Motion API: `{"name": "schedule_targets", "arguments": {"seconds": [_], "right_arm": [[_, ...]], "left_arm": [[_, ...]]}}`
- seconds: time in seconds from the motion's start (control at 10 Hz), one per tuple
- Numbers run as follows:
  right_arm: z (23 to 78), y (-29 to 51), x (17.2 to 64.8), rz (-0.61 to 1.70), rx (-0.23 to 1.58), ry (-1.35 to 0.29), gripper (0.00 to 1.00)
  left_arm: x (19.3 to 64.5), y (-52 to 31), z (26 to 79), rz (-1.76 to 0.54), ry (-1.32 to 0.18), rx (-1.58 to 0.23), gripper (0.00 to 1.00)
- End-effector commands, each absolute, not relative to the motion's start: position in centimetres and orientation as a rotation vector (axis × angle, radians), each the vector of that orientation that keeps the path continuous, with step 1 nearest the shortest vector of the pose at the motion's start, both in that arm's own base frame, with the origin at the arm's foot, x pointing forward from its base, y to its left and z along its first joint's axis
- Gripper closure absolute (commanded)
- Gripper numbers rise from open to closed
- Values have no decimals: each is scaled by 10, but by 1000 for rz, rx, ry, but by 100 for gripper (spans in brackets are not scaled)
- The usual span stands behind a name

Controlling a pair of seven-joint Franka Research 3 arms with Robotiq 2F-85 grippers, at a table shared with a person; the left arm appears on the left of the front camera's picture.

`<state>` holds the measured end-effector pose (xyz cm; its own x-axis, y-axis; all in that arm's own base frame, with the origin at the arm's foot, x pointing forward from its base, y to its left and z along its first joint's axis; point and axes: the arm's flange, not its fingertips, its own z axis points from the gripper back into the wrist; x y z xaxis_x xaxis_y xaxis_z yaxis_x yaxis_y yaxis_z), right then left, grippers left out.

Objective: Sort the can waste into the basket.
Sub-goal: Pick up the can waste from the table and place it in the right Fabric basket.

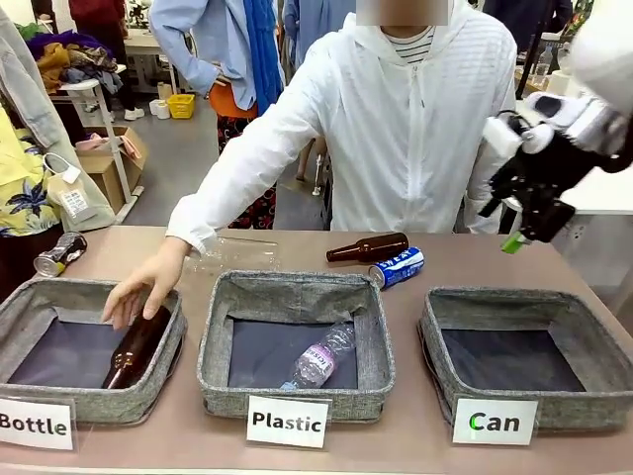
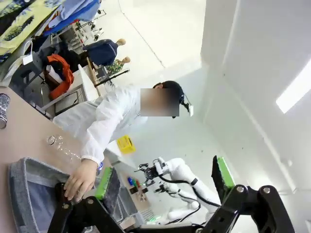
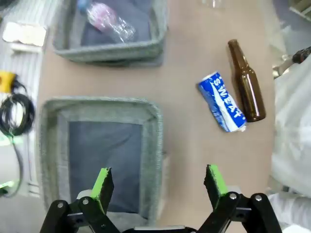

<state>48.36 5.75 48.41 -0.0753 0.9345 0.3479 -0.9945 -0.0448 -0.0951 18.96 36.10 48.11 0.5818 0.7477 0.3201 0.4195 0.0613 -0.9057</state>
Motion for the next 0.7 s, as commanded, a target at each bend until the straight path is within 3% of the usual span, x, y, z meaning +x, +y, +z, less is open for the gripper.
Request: {"name": "schedule_targets", "arguments": {"seconds": [0.0, 0.6], "right_arm": [[474, 79, 510, 1633, 57, -319, 0], [439, 132, 545, 1735, -10, -295, 0]], "left_arm": [[194, 368, 475, 329, -998, -1612, 0], [220, 286, 470, 130, -772, -1510, 0]]}}
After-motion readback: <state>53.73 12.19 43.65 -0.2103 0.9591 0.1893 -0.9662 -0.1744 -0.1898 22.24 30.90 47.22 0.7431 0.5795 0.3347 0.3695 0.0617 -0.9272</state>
